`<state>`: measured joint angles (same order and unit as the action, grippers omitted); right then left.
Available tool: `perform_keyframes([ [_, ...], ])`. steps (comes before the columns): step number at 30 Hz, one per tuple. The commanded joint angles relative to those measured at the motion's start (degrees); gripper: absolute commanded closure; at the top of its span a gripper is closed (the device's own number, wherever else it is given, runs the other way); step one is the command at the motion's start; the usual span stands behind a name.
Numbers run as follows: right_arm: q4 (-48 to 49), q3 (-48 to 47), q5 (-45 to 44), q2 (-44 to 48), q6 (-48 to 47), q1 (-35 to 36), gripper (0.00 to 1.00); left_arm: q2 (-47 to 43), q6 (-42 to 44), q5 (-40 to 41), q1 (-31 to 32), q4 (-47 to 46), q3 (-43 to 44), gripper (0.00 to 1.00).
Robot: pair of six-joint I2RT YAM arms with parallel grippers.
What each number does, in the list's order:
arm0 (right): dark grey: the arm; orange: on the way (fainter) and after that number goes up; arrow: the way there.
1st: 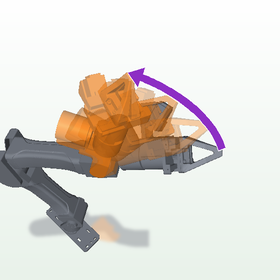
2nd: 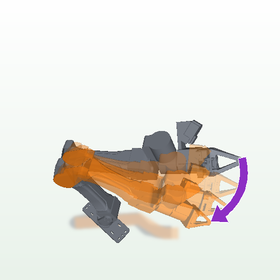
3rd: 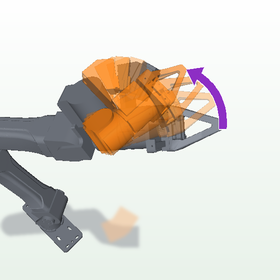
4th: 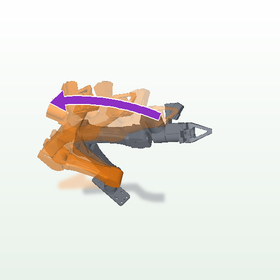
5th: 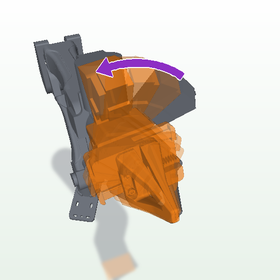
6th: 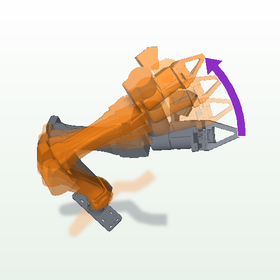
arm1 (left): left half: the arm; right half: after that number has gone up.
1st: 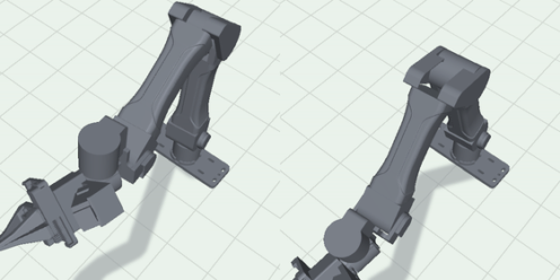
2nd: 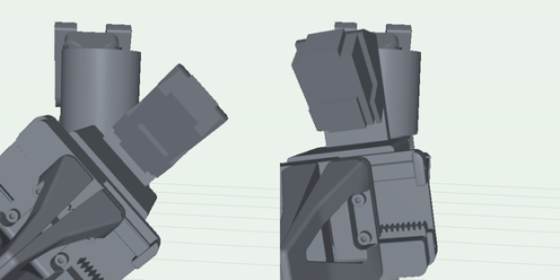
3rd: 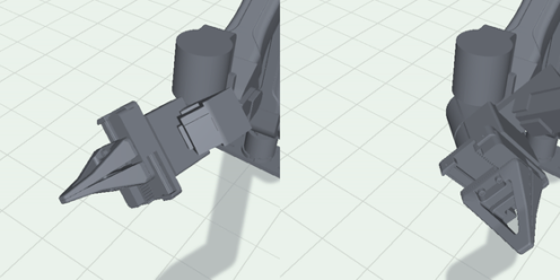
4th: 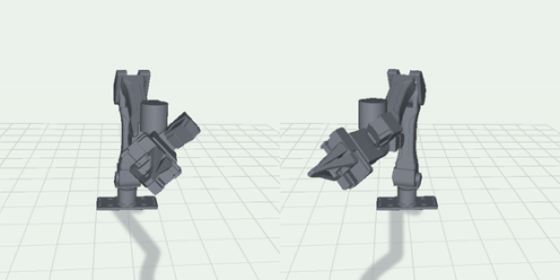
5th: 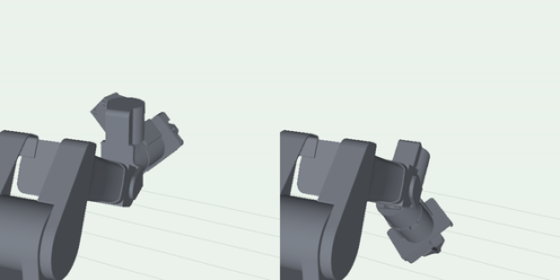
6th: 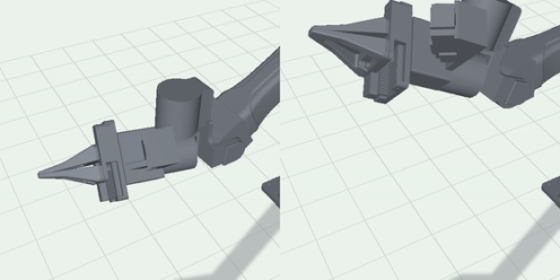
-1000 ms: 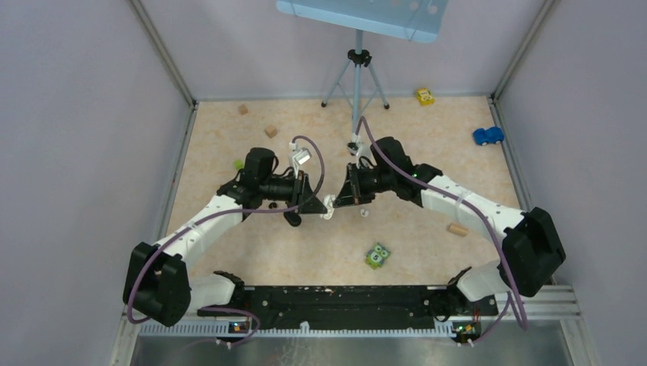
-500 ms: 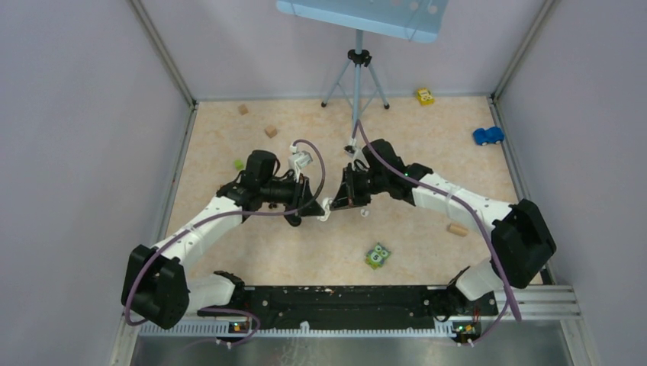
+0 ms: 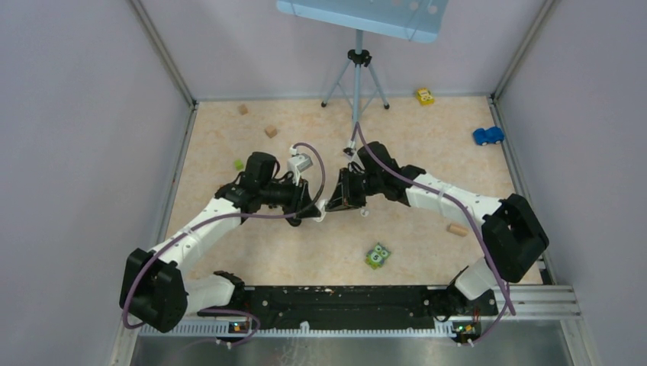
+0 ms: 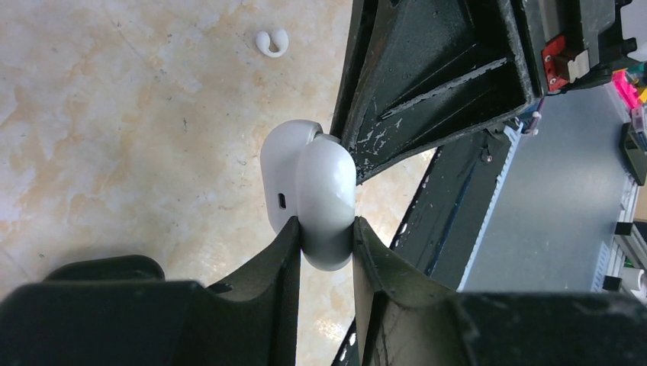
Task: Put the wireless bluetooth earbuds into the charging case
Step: Insert the right earbud into the right side groove of the charging case.
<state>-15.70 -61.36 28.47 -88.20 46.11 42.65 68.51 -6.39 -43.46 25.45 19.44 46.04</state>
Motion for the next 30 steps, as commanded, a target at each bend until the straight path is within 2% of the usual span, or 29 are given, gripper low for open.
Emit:
perform_keyframes([
  [1,6.01,0.15,-0.8,0.23,2.02,1.12,0.83,-0.85,1.77,-3.49,1.0,-1.97,3.15,1.0],
  [8,6.56,0.41,-0.41,1.17,0.99,1.12,0.7,1.35,1.74,-3.68,0.93,-1.47,4.28,1.0],
  [30,6.65,3.22,-2.25,5.06,-0.32,1.16,0.68,6.36,-0.83,-4.71,1.02,-3.67,4.32,1.0],
])
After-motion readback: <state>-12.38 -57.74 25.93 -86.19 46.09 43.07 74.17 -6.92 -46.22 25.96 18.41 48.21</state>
